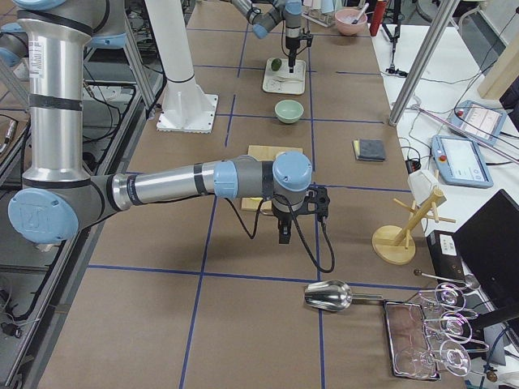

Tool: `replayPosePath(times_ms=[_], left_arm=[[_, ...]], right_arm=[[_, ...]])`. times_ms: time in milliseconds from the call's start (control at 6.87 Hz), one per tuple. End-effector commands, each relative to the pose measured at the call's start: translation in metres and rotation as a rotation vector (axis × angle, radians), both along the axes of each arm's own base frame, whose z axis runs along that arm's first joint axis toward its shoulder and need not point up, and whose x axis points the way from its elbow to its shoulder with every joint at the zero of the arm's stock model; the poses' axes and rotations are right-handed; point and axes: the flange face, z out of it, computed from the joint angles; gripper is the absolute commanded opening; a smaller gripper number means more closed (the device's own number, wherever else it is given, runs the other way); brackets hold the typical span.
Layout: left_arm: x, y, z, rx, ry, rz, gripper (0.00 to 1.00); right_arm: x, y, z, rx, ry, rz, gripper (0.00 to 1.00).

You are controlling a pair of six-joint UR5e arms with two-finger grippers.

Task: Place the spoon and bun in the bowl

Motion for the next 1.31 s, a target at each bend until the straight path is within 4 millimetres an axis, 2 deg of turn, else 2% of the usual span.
replayPosePath(times_ms=[0,291,437,583,728,1019,1165], left_arm=[[0.029,-0.001,0.006,-0.021,-0.028,0.024,0.89],[0.052,-0.002,-0.006,-0.002,-0.118,-0.01,0.82],[0.052,-0.002,-0.008,-0.003,-0.121,-0.009,0.59],[0.052,-0.002,-0.003,-0.002,-0.129,-0.003,0.12],[0.051,-0.002,-0.001,-0.003,-0.132,-0.004,0.0],[0.049,-0.001,-0.007,0.002,-0.123,-0.006,0.0],[0.045,0.0,-0.019,0.016,-0.104,-0.011,0.0]], right_arm=[[-0.001,0.001,0.005,-0.017,-0.025,-0.001,1.0],[-0.001,0.001,0.005,-0.016,-0.025,-0.001,1.0],[-0.001,0.001,0.005,-0.014,-0.025,-0.001,1.0],[-0.001,0.001,0.006,-0.019,-0.025,-0.001,1.0],[-0.001,0.001,0.006,-0.019,-0.025,-0.001,1.0],[-0.002,0.001,0.007,-0.022,-0.028,-0.001,1.0],[-0.002,0.001,0.006,-0.022,-0.042,-0.001,1.0]])
